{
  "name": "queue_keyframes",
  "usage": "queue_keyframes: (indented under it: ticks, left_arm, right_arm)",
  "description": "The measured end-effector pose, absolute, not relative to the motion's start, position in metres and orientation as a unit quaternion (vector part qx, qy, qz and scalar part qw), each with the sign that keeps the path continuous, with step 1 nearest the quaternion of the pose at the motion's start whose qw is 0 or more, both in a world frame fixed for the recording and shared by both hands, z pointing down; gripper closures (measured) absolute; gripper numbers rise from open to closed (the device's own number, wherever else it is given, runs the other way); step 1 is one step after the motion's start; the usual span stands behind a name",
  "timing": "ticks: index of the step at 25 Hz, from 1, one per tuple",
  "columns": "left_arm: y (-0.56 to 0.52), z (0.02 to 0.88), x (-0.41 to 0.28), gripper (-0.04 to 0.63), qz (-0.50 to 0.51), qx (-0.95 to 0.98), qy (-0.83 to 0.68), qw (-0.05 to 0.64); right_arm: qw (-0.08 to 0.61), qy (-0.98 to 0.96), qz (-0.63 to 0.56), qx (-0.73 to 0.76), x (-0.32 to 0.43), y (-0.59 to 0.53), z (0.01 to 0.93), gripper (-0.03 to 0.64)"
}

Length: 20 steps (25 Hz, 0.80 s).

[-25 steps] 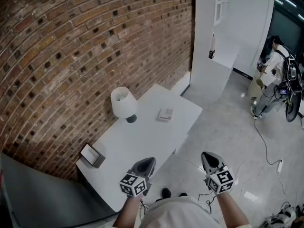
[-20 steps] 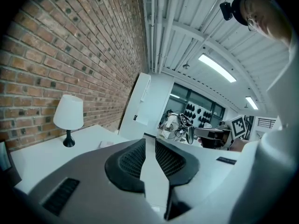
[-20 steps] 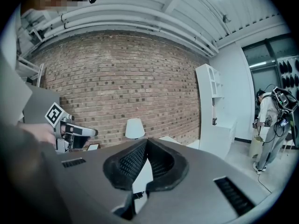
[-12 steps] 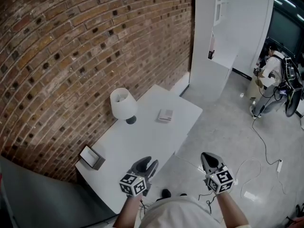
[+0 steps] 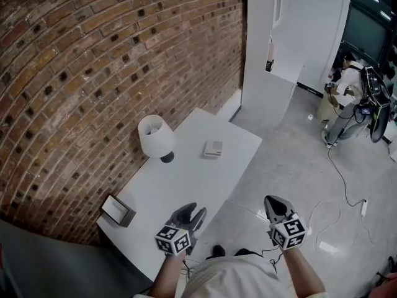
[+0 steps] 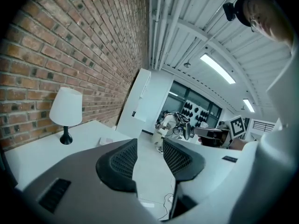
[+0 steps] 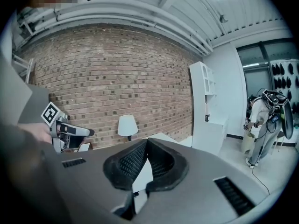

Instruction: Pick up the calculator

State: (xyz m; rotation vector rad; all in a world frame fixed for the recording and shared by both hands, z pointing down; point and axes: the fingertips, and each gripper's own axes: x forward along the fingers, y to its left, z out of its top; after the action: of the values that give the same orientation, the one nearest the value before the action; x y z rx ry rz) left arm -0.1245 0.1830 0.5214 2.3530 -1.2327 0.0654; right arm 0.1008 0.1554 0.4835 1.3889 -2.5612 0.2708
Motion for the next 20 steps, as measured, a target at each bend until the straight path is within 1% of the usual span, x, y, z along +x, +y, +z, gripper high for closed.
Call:
queue_keyframes:
  ticks: [12,15,20]
  left_arm:
    - [0.161,0.539,-0.126,0.405,0.039,0.865,-0.430,0.257]
    - [0.149,0.543,-0.125,0.411,0.037,0.866,-0.430,0.252]
    - [0.129,0.550,-0.120,0.403,0.043,0.860,-0.437,0.259]
  right_arm:
    - [0.122,-0.854,0.118,0.491,0.101,0.143,0.507,0.605]
    - [0.124,-0.856,0.122,0.486,0.099,0.131,0.512,0.604]
    - [0.130,-0.863,0.132,0.470,0.099,0.102,0.519,0.604]
